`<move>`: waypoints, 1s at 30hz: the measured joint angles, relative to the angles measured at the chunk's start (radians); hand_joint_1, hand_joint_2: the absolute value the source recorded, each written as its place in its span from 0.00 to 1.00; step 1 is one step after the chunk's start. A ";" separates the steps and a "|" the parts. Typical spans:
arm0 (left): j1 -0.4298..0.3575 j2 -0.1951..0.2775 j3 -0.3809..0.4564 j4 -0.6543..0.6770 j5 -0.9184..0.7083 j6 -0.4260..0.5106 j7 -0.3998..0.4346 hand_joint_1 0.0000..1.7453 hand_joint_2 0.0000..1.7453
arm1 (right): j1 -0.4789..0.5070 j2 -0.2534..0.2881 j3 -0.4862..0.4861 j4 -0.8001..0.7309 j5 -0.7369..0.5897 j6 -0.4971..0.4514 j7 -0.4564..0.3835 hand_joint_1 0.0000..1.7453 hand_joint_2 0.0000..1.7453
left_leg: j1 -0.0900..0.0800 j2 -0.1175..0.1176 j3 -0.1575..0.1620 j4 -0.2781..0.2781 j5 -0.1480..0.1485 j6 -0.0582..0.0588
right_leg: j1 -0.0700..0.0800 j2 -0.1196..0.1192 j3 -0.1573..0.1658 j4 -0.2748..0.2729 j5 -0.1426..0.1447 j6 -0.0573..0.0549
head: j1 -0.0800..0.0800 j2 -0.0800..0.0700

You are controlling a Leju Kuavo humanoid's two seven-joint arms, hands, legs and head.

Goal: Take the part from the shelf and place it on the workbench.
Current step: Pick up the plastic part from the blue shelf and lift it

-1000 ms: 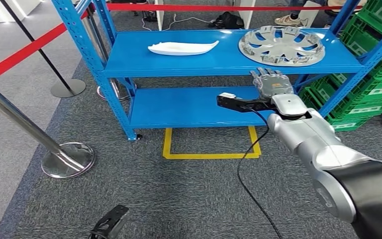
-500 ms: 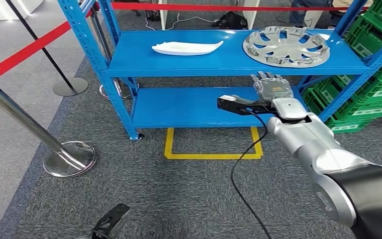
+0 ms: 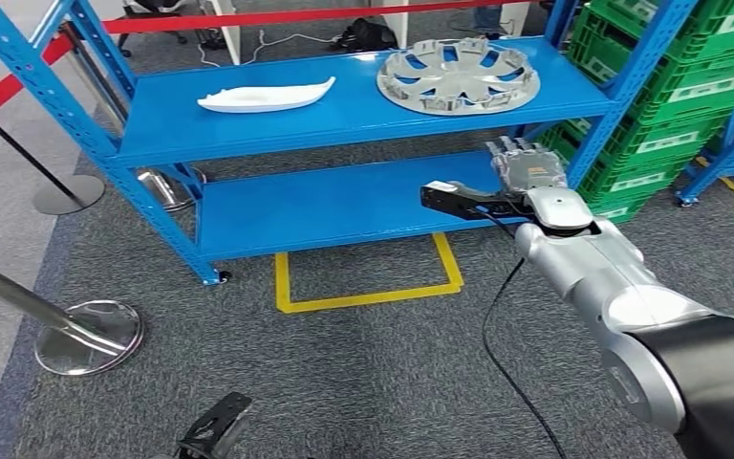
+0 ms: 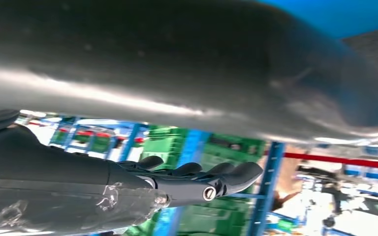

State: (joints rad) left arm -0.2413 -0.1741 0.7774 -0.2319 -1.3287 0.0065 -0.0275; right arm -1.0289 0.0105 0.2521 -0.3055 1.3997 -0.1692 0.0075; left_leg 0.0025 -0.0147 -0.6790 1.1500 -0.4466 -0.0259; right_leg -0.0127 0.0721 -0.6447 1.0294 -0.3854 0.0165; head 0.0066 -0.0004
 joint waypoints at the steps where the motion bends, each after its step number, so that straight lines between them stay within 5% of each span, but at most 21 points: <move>1: -0.001 0.000 0.000 0.000 0.000 0.000 0.000 0.00 0.00 | -0.002 0.000 0.000 0.000 0.000 0.000 0.000 0.00 0.00 | 0.003 -0.023 0.028 -0.063 0.027 0.004 | 0.001 0.011 -0.002 0.001 0.001 0.003 | 0.000 0.000; 3: -0.002 0.000 0.000 0.000 0.000 0.000 0.000 0.00 0.00 | -0.006 0.001 -0.001 0.000 0.001 0.000 0.000 0.00 0.00 | 0.007 -0.055 0.057 -0.132 0.042 0.007 | 0.000 0.030 -0.011 0.001 0.005 0.014 | 0.001 0.000; 6: -0.003 -0.002 -0.001 0.000 0.000 0.001 0.000 0.00 0.00 | -0.006 0.001 -0.001 -0.001 0.010 -0.002 -0.001 0.00 0.00 | 0.007 -0.042 0.060 -0.146 0.040 0.017 | -0.004 0.041 -0.019 -0.004 0.010 0.034 | 0.002 0.000; 9: -0.004 -0.003 -0.001 0.000 -0.001 0.001 0.001 0.00 0.00 | -0.009 0.002 0.002 -0.002 0.028 -0.012 -0.007 0.00 0.00 | 0.004 -0.034 0.061 -0.147 0.040 0.015 | 0.002 0.001 -0.015 -0.011 0.018 0.018 | 0.012 0.000; 11: -0.004 -0.004 -0.001 0.000 -0.001 0.001 0.002 0.00 0.00 | -0.010 0.003 0.003 -0.002 0.031 -0.020 -0.013 0.00 0.00 | 0.002 -0.033 0.060 -0.146 0.041 0.015 | 0.002 -0.002 -0.012 -0.019 0.024 0.011 | 0.012 0.000; 15: -0.004 -0.003 -0.001 0.000 -0.002 0.001 0.002 0.00 0.00 | -0.011 0.003 0.004 -0.003 0.039 -0.024 -0.018 0.00 1.00 | 0.000 -0.033 0.057 -0.146 0.044 0.022 | 0.000 -0.007 -0.010 -0.026 0.028 0.025 | 0.013 0.000; 30: -0.004 -0.002 -0.004 0.000 -0.009 0.001 0.002 0.00 0.00 | -0.010 0.003 0.009 -0.003 0.045 -0.037 -0.021 0.00 1.00 | 0.001 -0.033 0.056 -0.147 0.047 0.022 | 0.001 -0.006 -0.015 -0.024 0.030 0.031 | 0.013 0.000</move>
State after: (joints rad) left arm -0.2448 -0.1763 0.7738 -0.2316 -1.3379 0.0072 -0.0252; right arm -1.0393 0.0134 0.2611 -0.3082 1.4447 -0.2058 -0.0139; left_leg 0.0036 -0.0474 -0.6230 1.0035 -0.4001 -0.0037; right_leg -0.0116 0.0661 -0.6595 1.0055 -0.3554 0.0480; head 0.0195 -0.0004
